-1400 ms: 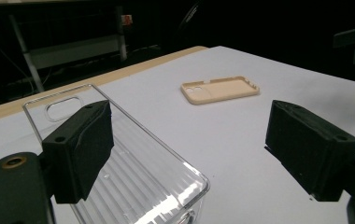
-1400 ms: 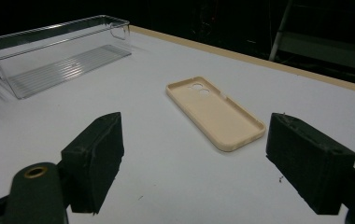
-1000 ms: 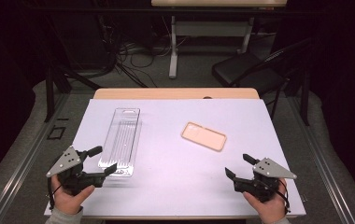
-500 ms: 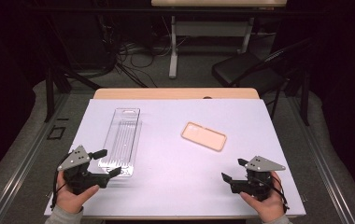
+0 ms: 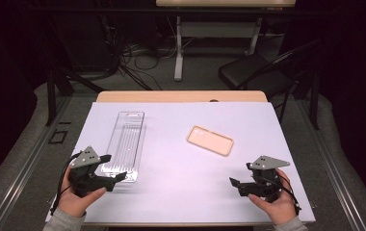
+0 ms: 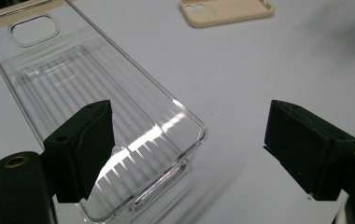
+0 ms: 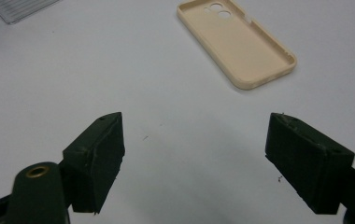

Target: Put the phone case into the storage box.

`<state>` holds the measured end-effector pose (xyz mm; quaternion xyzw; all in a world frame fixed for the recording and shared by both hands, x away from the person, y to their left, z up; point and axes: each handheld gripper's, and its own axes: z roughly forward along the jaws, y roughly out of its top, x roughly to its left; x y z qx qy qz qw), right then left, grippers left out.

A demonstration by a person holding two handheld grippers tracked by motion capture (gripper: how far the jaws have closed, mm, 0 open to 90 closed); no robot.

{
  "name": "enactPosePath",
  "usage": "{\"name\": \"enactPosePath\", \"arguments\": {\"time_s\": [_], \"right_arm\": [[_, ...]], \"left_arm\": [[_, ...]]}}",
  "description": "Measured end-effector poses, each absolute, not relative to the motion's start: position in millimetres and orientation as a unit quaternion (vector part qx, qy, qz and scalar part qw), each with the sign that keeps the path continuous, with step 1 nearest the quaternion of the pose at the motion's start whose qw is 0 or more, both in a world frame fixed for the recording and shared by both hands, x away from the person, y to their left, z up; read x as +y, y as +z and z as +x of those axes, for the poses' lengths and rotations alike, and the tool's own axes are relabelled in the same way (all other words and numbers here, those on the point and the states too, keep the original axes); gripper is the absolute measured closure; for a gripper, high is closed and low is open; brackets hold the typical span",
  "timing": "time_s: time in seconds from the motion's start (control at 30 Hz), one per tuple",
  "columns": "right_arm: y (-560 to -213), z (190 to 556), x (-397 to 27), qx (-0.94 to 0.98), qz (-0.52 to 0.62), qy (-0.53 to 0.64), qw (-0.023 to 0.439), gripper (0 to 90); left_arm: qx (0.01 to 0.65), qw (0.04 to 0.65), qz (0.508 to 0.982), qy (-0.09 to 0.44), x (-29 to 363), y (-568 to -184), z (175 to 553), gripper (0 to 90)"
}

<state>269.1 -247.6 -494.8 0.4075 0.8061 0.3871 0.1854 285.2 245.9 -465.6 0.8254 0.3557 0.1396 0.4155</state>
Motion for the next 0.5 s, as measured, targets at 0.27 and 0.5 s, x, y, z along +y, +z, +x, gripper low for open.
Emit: {"name": "enactPosePath", "arguments": {"time_s": [0.27,0.5], "right_arm": [[-478,286,-245,0.82,0.411,0.358,0.175,19.5],[-465,305,-242,0.826,0.418,0.342,0.162,19.8]], "left_arm": [[0.357,0.404,0.833,0.121,237,-450,305,15.9],[0.358,0.399,0.836,0.118,228,-432,324,16.6]]}}
